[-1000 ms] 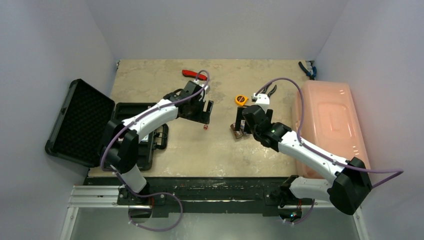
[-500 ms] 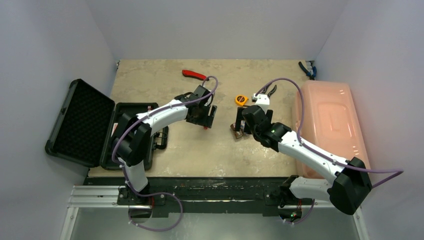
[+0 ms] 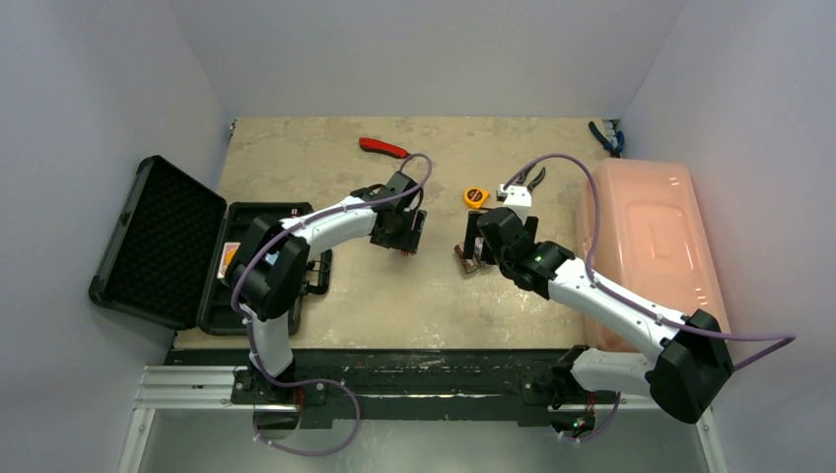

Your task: Pack up texas hold em set

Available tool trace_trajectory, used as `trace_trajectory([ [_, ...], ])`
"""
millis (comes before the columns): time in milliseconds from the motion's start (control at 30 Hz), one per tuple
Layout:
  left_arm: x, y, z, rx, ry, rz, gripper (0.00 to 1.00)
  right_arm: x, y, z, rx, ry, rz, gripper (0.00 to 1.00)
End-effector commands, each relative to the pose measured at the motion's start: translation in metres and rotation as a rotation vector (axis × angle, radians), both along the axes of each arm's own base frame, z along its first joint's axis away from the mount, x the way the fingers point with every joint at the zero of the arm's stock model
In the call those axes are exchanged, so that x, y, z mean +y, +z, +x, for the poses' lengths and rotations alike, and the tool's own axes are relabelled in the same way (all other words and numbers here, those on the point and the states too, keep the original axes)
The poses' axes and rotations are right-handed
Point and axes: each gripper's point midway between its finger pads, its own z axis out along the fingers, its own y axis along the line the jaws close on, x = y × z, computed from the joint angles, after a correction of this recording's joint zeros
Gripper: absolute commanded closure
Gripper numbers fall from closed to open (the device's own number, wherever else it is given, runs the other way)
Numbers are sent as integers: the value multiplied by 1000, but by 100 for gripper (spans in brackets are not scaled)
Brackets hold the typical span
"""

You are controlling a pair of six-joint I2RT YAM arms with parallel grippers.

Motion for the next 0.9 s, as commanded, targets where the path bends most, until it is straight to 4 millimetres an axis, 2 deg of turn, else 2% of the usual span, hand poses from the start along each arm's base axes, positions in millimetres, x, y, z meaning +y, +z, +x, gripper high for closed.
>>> trace_trajectory([
  [0,-11,10,13,-42,25,-25,39,-4,-1,0,3,-20,-1,1],
  [467,-23,-4,14,-15,42,-49,52,-1,-2,0,7,-10,4,1],
  [867,-25,-7,22,-27,51,-25,67,-1,-2,-2,13,-7,7,1],
])
